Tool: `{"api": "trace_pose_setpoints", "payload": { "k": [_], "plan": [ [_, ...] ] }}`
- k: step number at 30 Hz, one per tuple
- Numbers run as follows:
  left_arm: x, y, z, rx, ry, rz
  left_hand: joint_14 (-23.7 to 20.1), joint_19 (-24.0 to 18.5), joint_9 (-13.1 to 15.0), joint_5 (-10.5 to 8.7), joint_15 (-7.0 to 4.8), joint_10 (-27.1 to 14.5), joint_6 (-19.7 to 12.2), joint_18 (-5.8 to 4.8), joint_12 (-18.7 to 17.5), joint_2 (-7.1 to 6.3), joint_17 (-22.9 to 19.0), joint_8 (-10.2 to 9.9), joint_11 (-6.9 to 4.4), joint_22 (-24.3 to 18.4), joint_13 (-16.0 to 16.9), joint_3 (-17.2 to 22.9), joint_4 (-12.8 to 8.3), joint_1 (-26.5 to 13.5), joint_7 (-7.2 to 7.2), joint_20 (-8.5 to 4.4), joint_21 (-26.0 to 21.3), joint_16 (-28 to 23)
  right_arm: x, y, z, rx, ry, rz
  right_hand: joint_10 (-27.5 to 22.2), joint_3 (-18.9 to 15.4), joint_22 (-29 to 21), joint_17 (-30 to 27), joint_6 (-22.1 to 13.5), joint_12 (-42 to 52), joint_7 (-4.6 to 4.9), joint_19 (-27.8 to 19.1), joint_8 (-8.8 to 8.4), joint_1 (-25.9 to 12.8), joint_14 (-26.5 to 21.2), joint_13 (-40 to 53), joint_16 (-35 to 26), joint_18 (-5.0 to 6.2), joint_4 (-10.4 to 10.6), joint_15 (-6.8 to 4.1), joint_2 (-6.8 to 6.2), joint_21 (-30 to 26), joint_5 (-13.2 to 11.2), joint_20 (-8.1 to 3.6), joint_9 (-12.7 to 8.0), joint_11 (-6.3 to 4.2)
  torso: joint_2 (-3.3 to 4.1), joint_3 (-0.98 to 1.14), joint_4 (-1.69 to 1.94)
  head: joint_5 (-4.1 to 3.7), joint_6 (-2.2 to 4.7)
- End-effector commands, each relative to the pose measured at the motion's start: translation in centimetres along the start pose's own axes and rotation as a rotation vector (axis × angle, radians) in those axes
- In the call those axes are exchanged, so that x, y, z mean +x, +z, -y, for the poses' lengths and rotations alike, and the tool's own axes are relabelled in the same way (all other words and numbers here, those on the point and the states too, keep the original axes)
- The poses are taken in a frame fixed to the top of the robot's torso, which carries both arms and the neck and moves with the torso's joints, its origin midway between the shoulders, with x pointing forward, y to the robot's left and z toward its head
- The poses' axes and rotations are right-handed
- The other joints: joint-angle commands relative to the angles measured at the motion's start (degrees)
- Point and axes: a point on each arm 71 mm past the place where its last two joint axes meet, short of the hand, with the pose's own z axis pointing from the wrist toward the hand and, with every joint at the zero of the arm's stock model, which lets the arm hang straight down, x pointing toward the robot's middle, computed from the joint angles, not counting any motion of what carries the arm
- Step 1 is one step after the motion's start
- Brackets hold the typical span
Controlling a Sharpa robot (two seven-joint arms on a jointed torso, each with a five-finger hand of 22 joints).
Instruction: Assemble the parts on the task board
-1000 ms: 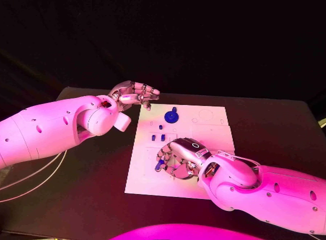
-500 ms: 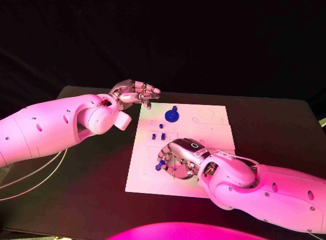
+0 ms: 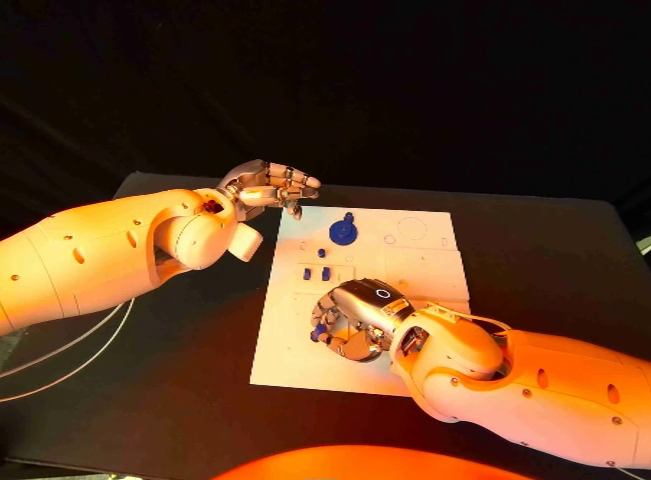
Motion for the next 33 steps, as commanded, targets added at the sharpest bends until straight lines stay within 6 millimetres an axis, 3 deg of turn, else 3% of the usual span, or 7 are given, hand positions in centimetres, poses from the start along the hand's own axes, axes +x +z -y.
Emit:
{"api": "trace_pose_setpoints", "payload": {
  "k": [1, 4, 10, 22, 28, 33],
  "plan": [
    [0.2, 0.0, 0.1, 0.005, -0.010, -0.017, -0.1, 0.4, 0.1, 0.08, 0.32, -0.4, -0.4, 0.84, 0.0, 0.07, -0.1, 0.3, 0.07, -0.1, -0.1, -0.2, 0.1, -0.2, -0.07, 0.12, -0.4, -0.1, 0.5, 0.0, -0.1, 0.000, -0.022, -0.033, 0.1, 0.0, 5.1, 0.1, -0.9, -0.3, 0.19, 1.0, -0.16, -1.1, 1.8, 0.1, -0.1, -0.82, -0.2, -0.04, -0.09, -0.1, 0.2, -0.24, 1.7, 0.48, 0.01, -0.01, 0.00, 0.09, -0.09],
    [0.2, 0.0, 0.1, 0.005, -0.010, -0.018, -0.1, 0.4, 0.1, 0.08, 0.32, -0.4, -0.4, 0.84, 0.0, 0.07, -0.1, 0.3, 0.07, -0.1, -0.1, -0.2, 0.1, -0.2, -0.07, 0.12, -0.4, -0.1, 0.6, 0.0, -0.1, 0.002, -0.022, -0.037, 0.2, -0.1, 5.5, 0.3, -2.4, -0.4, 0.57, 1.2, -1.22, -2.1, 1.9, 0.3, 0.1, -0.94, -0.1, 0.15, -0.54, 0.4, 0.1, -0.07, 1.3, 0.70, -0.01, -0.01, -0.01, 0.14, -0.12],
    [0.2, 0.0, 0.1, 0.004, -0.010, -0.018, -0.1, 0.4, 0.1, 0.08, 0.34, -0.4, -0.5, 0.83, 0.1, 0.05, -0.1, 0.4, 0.09, -0.2, -0.1, -0.3, 0.2, -0.2, -0.05, 0.13, -0.5, -0.1, 0.7, 0.1, -0.1, 0.004, -0.023, -0.045, 0.2, -0.3, 5.4, 0.2, -3.3, -0.5, 0.59, 1.2, -1.87, -2.5, 1.9, 0.5, 0.1, -0.90, -0.2, 0.19, -0.93, 0.3, 0.1, 0.00, 1.1, 0.72, -0.01, 0.00, 0.01, 0.18, -0.15],
    [0.1, 0.0, 0.1, 0.003, -0.009, -0.016, -0.1, 0.4, 0.1, 0.08, 0.34, -0.4, -0.5, 0.83, 0.1, 0.05, -0.1, 0.4, 0.09, -0.2, -0.1, -0.3, 0.2, -0.2, -0.05, 0.13, -0.5, -0.1, 0.6, -0.1, -0.1, 0.001, -0.014, -0.030, -0.1, -1.1, 5.4, -0.2, -7.9, -1.0, 0.54, 1.1, -5.17, -4.3, 1.7, 1.3, -0.1, -0.84, -0.3, -0.11, -2.97, 0.0, 0.1, -0.14, -0.2, 0.31, 0.00, 0.04, -0.03, 0.23, -0.17],
    [0.1, -0.1, 0.1, 0.005, -0.009, -0.013, -0.1, 0.4, 0.1, 0.08, 0.34, -0.4, -0.5, 0.83, 0.1, 0.05, -0.1, 0.4, 0.09, -0.2, -0.1, -0.3, 0.2, -0.2, -0.05, 0.13, -0.5, -0.1, -0.1, -1.0, -0.5, -0.029, 0.024, 0.029, 0.1, -3.0, 6.3, 0.0, -11.2, -1.0, -0.11, 1.7, -7.24, -5.0, 1.8, 2.1, 0.0, -1.11, -0.1, -0.42, -4.02, 1.2, 0.1, -0.45, -1.2, -0.08, 0.01, 0.09, -0.06, 0.27, -0.06],
    [-0.1, -0.1, 0.1, 0.007, -0.007, -0.007, -0.1, 0.4, 0.1, 0.08, 0.34, -0.4, -0.5, 0.83, 0.1, 0.05, -0.1, 0.4, 0.09, -0.2, -0.1, -0.3, 0.2, -0.2, -0.05, 0.13, -0.5, -0.1, -1.3, -2.1, -0.3, -0.039, 0.066, 0.073, 0.7, -7.1, 7.4, 0.8, -14.1, -0.6, -1.04, 2.3, -8.90, -4.6, 2.1, 3.3, 0.4, -1.45, 0.2, -0.92, -3.62, 2.6, 0.3, -0.90, -2.1, -0.67, -0.03, 0.02, -0.13, 0.09, 0.22]
  ]
}}
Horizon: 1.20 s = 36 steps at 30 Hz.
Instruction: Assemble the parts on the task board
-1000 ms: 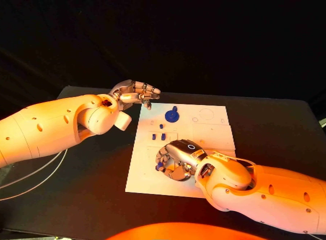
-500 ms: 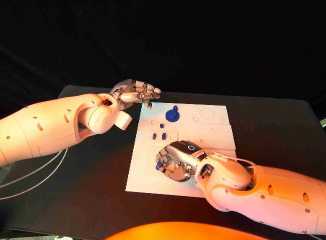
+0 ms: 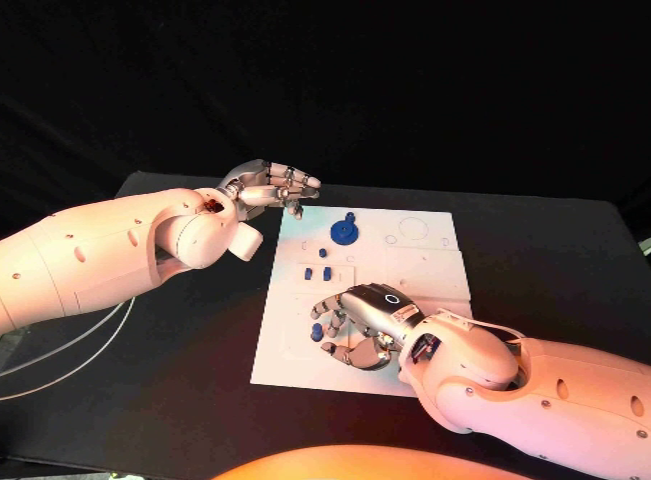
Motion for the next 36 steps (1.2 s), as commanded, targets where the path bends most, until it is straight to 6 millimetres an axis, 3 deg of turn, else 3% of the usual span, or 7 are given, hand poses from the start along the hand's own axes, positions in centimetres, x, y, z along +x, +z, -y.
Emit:
{"api": "trace_pose_setpoints", "payload": {
  "k": [1, 9, 12, 15, 18, 21, 36],
  "plan": [
    [0.1, 0.0, 0.1, 0.010, -0.008, -0.009, -0.1, 0.5, 0.1, 0.08, 0.34, -0.4, -0.5, 0.83, 0.1, 0.05, -0.1, 0.2, 0.09, -0.1, -0.1, -0.3, 0.2, -0.2, -0.05, 0.13, -0.1, -0.1, -1.1, -0.5, -0.2, -0.035, 0.049, 0.065, 0.0, -1.3, 7.4, 0.3, -0.6, 0.2, -0.05, 2.2, -0.31, 0.5, 2.0, 0.4, 0.4, -0.54, 0.2, -0.38, 0.02, 0.4, 0.2, -0.36, -0.2, -0.49, -0.04, -0.05, -0.09, -0.18, 0.26],
    [0.0, -0.1, 0.1, 0.010, -0.006, -0.003, -0.1, 0.5, 0.1, 0.08, 0.34, -0.4, -0.5, 0.83, 0.1, 0.05, -0.1, 0.2, 0.09, -0.1, -0.1, -0.3, 0.2, -0.2, -0.05, 0.13, -0.1, -0.1, -4.8, -2.9, 2.7, 0.057, 0.220, 0.116, 2.0, -1.6, 8.4, 0.9, 4.5, 1.3, 1.28, 2.6, 2.37, 3.0, 2.1, 2.4, 0.8, -0.84, 0.1, -0.15, 1.48, 1.6, 0.3, -0.34, 0.3, -0.13, -0.07, -0.09, -0.08, -1.13, 0.82],
    [-0.1, -0.2, 0.1, 0.009, -0.006, -0.001, -0.1, 0.5, 0.1, 0.08, 0.34, -0.4, -0.5, 0.83, 0.1, 0.05, -0.1, 0.2, 0.09, -0.1, -0.1, -0.3, 0.2, -0.2, -0.05, 0.13, -0.1, -0.1, -6.5, -4.2, 4.8, 0.138, 0.293, 0.108, 4.5, -1.6, 9.4, 2.2, 7.7, 3.3, 2.01, 3.1, 4.24, 2.9, 2.4, 4.3, 1.5, -1.14, 0.1, 0.21, 1.32, 3.0, 0.1, -0.04, 0.8, 0.24, -0.17, -0.12, -0.15, -2.74, 1.29],
    [-0.2, -0.2, 0.0, 0.009, -0.005, 0.002, -0.1, 0.5, 0.1, 0.08, 0.34, -0.4, -0.5, 0.83, 0.1, 0.05, -0.1, 0.2, 0.09, -0.1, -0.1, -0.3, 0.2, -0.2, -0.05, 0.13, -0.1, -0.1, -7.8, -5.8, 7.2, 0.236, 0.341, 0.080, 7.9, -3.4, 10.6, 4.7, 8.8, 9.6, 1.01, 3.6, 6.03, 1.4, 2.9, 10.0, 2.9, -1.47, 0.8, -0.49, 1.11, 4.6, -0.1, -0.36, 1.3, -0.79, -0.23, -0.15, -0.23, -4.31, 1.63],
    [-0.2, -0.3, 0.0, 0.008, -0.005, 0.002, -0.1, 0.5, 0.1, 0.08, 0.34, -0.4, -0.5, 0.83, 0.1, 0.05, -0.1, 0.2, 0.09, -0.1, -0.1, -0.3, 0.2, -0.2, -0.05, 0.13, -0.1, -0.1, -8.7, -7.8, 9.8, 0.353, 0.363, 0.056, 4.2, -6.8, 12.4, 5.8, 8.3, 45.9, 0.13, 4.5, 9.84, -0.5, 3.2, 47.3, 3.8, -2.02, 2.8, -1.11, 2.23, 7.0, 0.2, -1.14, 3.9, -1.42, -0.46, -0.21, -0.49, -5.70, 1.99],
    [-0.2, -0.4, -0.2, 0.007, -0.005, 0.000, -0.1, 0.5, 0.1, 0.08, 0.34, -0.4, -0.5, 0.83, 0.1, 0.05, -0.1, 0.2, 0.09, -0.1, -0.1, -0.3, 0.2, -0.2, -0.05, 0.13, -0.1, -0.1, -9.1, -9.6, 11.5, 0.439, 0.354, 0.047, 7.1, -8.4, 13.4, 8.6, 7.8, 60.0, 0.06, 5.0, 11.87, -0.9, 3.7, 61.1, 5.2, -2.38, 4.3, -0.91, 2.41, 8.6, 0.2, -1.02, 5.7, -1.50, -0.63, -0.20, -0.70, -6.42, 1.99],
    [0.0, -0.4, -0.7, -0.003, -0.010, -0.008, -0.1, 0.6, 0.1, 0.08, 0.35, -0.5, -0.6, 0.83, 0.2, 0.00, -0.1, 0.3, 0.09, -0.2, -0.1, -0.4, 0.2, -0.2, -0.06, 0.13, -0.3, -0.1, -7.9, -12.9, 12.8, 0.582, 0.210, -0.004, 12.5, -16.4, 15.1, 15.3, 7.0, 74.0, -0.41, 6.0, 14.69, -2.7, 4.8, 74.6, 8.0, -3.04, 8.4, -1.11, 3.04, 11.3, 0.3, -1.00, 9.3, -1.63, -1.22, -0.13, -1.14, -7.99, 1.53]
  ]
}}
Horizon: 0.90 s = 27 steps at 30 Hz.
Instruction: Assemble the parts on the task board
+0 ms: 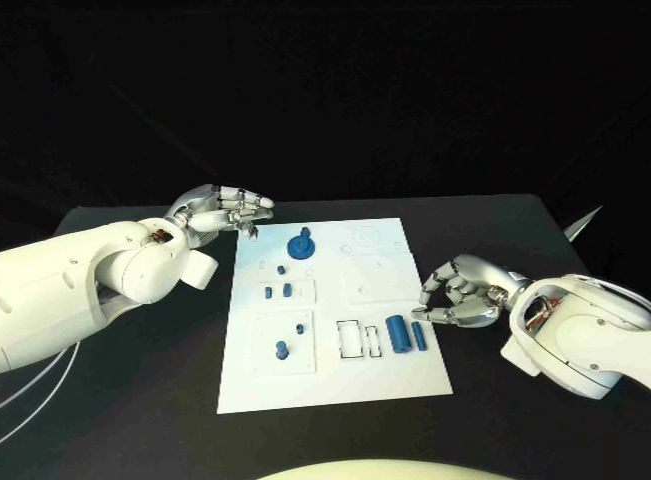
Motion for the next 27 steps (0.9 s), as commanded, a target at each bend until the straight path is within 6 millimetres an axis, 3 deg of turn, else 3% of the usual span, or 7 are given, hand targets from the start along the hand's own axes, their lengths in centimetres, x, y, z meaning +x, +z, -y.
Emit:
{"api": "trace_pose_setpoints", "payload": {
  "k": [1, 17, 25, 27],
  "plan": [
    [0.2, 0.1, 0.1, 0.013, -0.011, -0.012, -0.1, 0.3, 0.1, 0.08, 0.35, -0.5, -0.4, 0.84, 0.2, 0.00, -0.1, 0.3, 0.09, 0.0, 0.0, -0.2, 0.0, -0.2, 0.15, -0.08, -0.3, -0.1, 0.8, 0.0, 0.2, 0.035, -0.080, -0.020, 0.5, -0.8, 15.1, 8.2, -0.5, 0.6, -0.02, 6.0, 0.20, -0.3, 4.6, 7.2, 0.4, -0.37, -0.1, -0.31, 0.15, 0.2, 0.1, -0.19, 0.2, -0.02, -0.06, -0.01, -0.03, -0.22, -0.14],
    [0.1, 0.0, 0.0, 0.004, -0.012, -0.015, -0.1, 0.3, 0.1, 0.08, 0.35, -0.5, -0.4, 0.84, 0.2, 0.00, -0.1, 0.3, 0.09, 0.0, 0.0, -0.2, 0.0, -0.2, 0.15, -0.08, -0.3, -0.1, 3.2, 1.3, -0.4, 0.023, -0.131, -0.042, 0.7, -4.1, 15.1, 8.6, -0.5, 1.0, -0.11, 6.0, 0.61, -0.7, 4.7, 7.8, 0.5, -0.37, 0.1, -0.33, 1.27, 0.2, 0.2, -0.19, 0.7, -0.06, -0.04, -0.01, 0.00, -0.21, -0.18],
    [0.0, -0.1, -0.1, 0.000, -0.011, -0.012, -0.1, 0.4, 0.1, 0.09, 0.35, -0.5, -0.4, 0.84, 0.3, 0.03, -0.1, 0.4, 0.08, -0.1, -0.1, -0.2, 0.1, -0.2, 0.14, -0.08, -0.3, -0.1, 3.9, 1.8, -0.3, 0.035, -0.146, -0.070, 0.9, -5.6, 15.1, 8.7, -0.4, 1.4, -0.18, 6.0, 0.81, -1.4, 4.7, 8.2, 0.6, -0.37, 0.2, -0.36, 1.90, 0.2, 0.2, -0.20, 0.9, -0.10, -0.02, 0.01, 0.02, 0.31, -0.03],
    [0.0, -0.1, -0.1, 0.000, -0.011, -0.012, -0.1, 0.4, 0.1, 0.09, 0.35, -0.5, -0.4, 0.84, 0.3, 0.03, -0.1, 0.4, 0.08, -0.1, -0.1, -0.2, 0.1, -0.2, 0.14, -0.08, -0.3, -0.1, 4.1, 1.9, -0.3, 0.041, -0.151, -0.080, 1.0, -7.3, 15.1, 8.8, -0.2, 1.5, -0.31, 6.0, 1.20, -2.1, 4.7, 8.4, 0.6, -0.37, 0.1, -0.44, 2.40, 0.2, 0.1, -0.26, 1.3, -0.21, -0.04, 0.00, 0.01, 0.37, -0.15]
  ]
}}
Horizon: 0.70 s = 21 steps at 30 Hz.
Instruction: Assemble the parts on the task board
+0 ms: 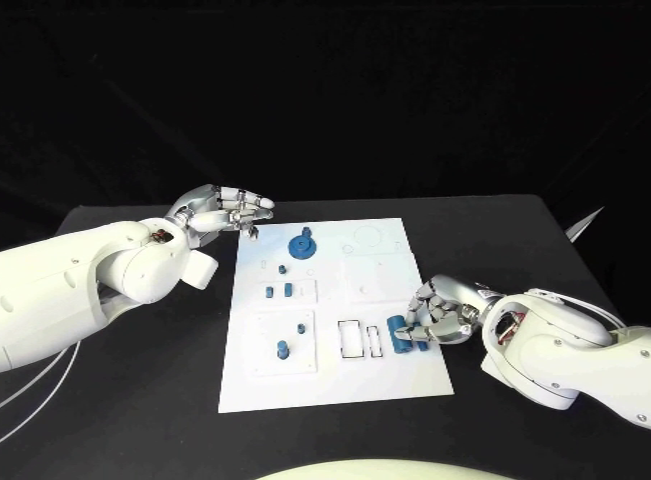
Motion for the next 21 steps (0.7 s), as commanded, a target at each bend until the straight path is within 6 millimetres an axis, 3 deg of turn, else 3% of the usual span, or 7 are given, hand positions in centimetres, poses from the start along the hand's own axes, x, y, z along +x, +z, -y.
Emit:
{"api": "trace_pose_setpoints", "payload": {
  "k": [1, 12, 16, 21],
  "plan": [
    [0.1, 0.0, 0.1, 0.005, -0.010, -0.014, -0.1, 0.4, 0.1, 0.09, 0.35, -0.5, -0.4, 0.84, 0.3, 0.03, -0.1, 0.2, 0.08, 0.0, -0.1, -0.2, 0.1, -0.2, 0.14, -0.07, -0.3, -0.1, 0.4, 0.1, 0.1, 0.013, -0.036, -0.031, 1.0, -1.5, 15.1, 8.8, 0.0, 0.2, -0.14, 6.0, 0.36, -0.6, 4.7, 8.4, 0.4, -0.37, 0.0, -0.46, 0.79, 0.2, 0.1, -0.28, 0.3, -0.24, -0.02, -0.02, -0.01, 0.17, -0.16],
    [0.1, 0.0, 0.1, 0.005, -0.010, -0.013, -0.1, 0.4, 0.1, 0.09, 0.35, -0.5, -0.4, 0.84, 0.3, 0.05, -0.1, 0.2, 0.10, -0.1, -0.1, -0.3, 0.1, -0.2, 0.15, -0.07, -0.4, -0.1, 1.0, 0.5, -0.2, 0.025, -0.060, -0.049, 0.9, -4.5, 15.1, 9.0, 0.2, 0.1, -0.36, 6.0, 1.07, -1.8, 4.7, 8.5, 0.4, -0.37, 0.1, -0.61, 1.95, 0.2, 0.1, -0.41, 1.0, -0.42, -0.02, -0.07, -0.05, 0.32, -0.30],
    [0.1, -0.1, 0.1, 0.005, -0.010, -0.013, -0.2, 0.4, 0.1, 0.08, 0.36, -0.6, -0.4, 0.84, 0.3, 0.08, -0.1, 0.3, 0.11, -0.1, -0.1, -0.3, 0.2, -0.3, 0.15, -0.06, -0.4, -0.1, 1.2, 0.6, -0.1, 0.041, -0.077, -0.052, 0.9, -7.0, 15.1, 8.9, 0.1, 0.0, -0.45, 6.0, 1.47, -3.5, 4.7, 8.5, 0.4, -0.37, 0.1, -0.68, 3.07, 0.2, 0.2, -0.47, 1.4, -0.49, -0.06, -0.09, -0.05, 0.26, -0.37],
    [0.0, -0.1, 0.1, 0.003, -0.009, -0.010, -0.2, 0.5, 0.2, 0.09, 0.37, -0.6, -0.2, 0.83, 0.3, 0.13, -0.1, 0.4, 0.09, -0.2, -0.2, -0.3, 0.3, -0.3, 0.09, -0.06, -0.5, -0.1, 1.5, 0.9, 0.0, 0.059, -0.107, -0.054, 0.9, -7.9, 15.1, 9.0, 0.1, -0.1, -0.49, 6.0, 1.62, -3.6, 4.7, 8.5, 0.4, -0.37, 0.1, -0.70, 3.06, 0.2, 0.2, -0.49, 1.5, -0.52, -0.07, -0.07, 0.01, 0.25, -0.43]
  ]
}}
